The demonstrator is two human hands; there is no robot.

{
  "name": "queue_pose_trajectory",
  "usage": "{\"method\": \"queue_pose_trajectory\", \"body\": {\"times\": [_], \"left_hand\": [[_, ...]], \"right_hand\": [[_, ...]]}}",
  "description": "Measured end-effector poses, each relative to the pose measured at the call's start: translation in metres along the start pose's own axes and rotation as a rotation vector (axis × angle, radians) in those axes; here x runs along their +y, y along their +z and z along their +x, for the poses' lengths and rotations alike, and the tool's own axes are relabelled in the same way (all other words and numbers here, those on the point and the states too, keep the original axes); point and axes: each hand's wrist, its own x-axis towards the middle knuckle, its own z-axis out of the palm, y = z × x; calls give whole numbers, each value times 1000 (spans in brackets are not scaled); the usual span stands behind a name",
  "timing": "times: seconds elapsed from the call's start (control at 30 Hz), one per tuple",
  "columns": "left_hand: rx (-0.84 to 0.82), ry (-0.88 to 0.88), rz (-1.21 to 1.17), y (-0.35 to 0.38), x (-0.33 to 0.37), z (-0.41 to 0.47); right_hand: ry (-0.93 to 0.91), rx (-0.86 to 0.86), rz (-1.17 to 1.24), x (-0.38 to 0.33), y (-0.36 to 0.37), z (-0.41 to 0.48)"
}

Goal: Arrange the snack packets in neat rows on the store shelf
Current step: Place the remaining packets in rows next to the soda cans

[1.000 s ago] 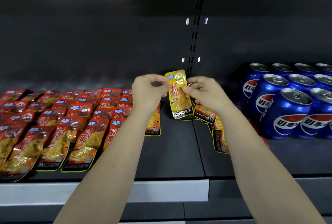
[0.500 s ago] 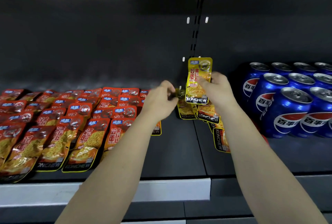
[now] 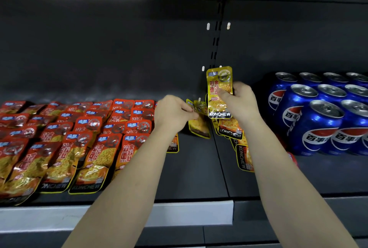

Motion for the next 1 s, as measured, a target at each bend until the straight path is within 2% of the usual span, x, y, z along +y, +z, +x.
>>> {"method": "queue_pose_trajectory", "body": {"times": [0.13,0.33,0.57,0.73,1.0], "left_hand": [[36,-28,-27,-9,-3,1],[97,57,-11,-30,-3,-1],[126,81,114,-86,-8,-14],[154,85,197,-141,-38,-19],[244,87,157,-253,-114,-20]], "right_hand": [[-17,-78,-97,-4,2,-4],[-23,-131,-81,-14,7,-9],[-174,-229,-197,-61,21,-9],[-275,-325,-294,-97,72,-25],[-255,-345,-278,-165,192,-65]]}}
